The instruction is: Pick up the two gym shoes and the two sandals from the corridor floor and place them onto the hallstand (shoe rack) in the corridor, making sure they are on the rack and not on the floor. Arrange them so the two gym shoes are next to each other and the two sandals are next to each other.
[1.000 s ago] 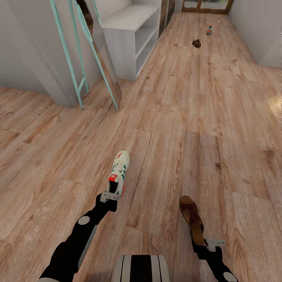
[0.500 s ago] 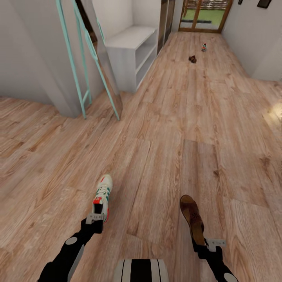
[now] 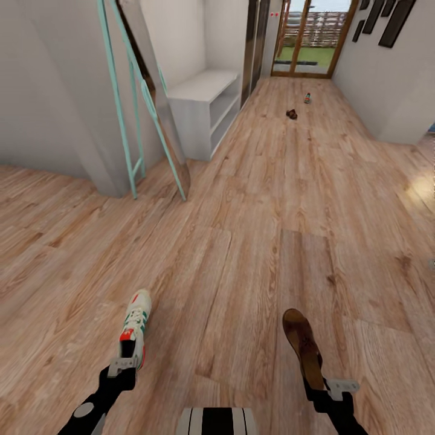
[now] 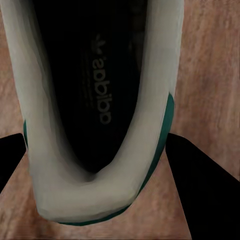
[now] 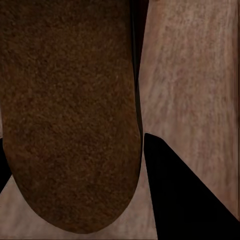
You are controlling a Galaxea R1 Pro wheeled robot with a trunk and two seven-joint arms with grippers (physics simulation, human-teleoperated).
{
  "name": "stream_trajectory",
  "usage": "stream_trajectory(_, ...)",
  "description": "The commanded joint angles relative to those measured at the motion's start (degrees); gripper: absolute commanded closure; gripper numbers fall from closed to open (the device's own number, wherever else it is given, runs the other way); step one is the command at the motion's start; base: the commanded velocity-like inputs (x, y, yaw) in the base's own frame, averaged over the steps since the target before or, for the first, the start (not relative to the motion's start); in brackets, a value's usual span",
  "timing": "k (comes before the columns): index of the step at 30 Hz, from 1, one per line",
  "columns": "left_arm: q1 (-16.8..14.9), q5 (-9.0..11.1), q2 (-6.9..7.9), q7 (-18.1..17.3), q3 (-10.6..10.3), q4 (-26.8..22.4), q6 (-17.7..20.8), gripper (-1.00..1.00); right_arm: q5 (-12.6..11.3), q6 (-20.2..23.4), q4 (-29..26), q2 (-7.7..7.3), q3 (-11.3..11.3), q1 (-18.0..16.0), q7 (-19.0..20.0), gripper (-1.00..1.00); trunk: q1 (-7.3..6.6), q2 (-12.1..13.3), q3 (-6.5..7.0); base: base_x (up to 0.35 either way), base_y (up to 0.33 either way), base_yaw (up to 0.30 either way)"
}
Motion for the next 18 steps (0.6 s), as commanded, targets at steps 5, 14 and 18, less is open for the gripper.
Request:
stream_trajectory(5, 0.47, 0.16, 2.20, 0.73, 1.10, 7.70, -8.08, 1.00, 0.38, -1.94, 0.65, 0.22, -0.42, 1.21, 0.43, 1.00, -0.14, 0.06, 1.54, 0.000, 0.000, 0.000)
stream_trajectory(14, 3.62, 2.64, 2.63, 1.70, 2.32, 10.24, -12.60, 1.00, 0.38, -2.41, 1.80, 0.50, -0.34, 1.36, 0.30, 1.00, -0.37, 0.18, 4.34, 0.000, 0.000, 0.000)
stream_trajectory(18, 4.14, 2.72, 2.59, 1.70, 2.33, 10.22, -12.74, 1.00, 0.07, -2.43, 1.92, 0.56, -0.43, 1.39, 0.33, 1.00, -0.47, 0.23, 5.59, 0.000, 0.000, 0.000)
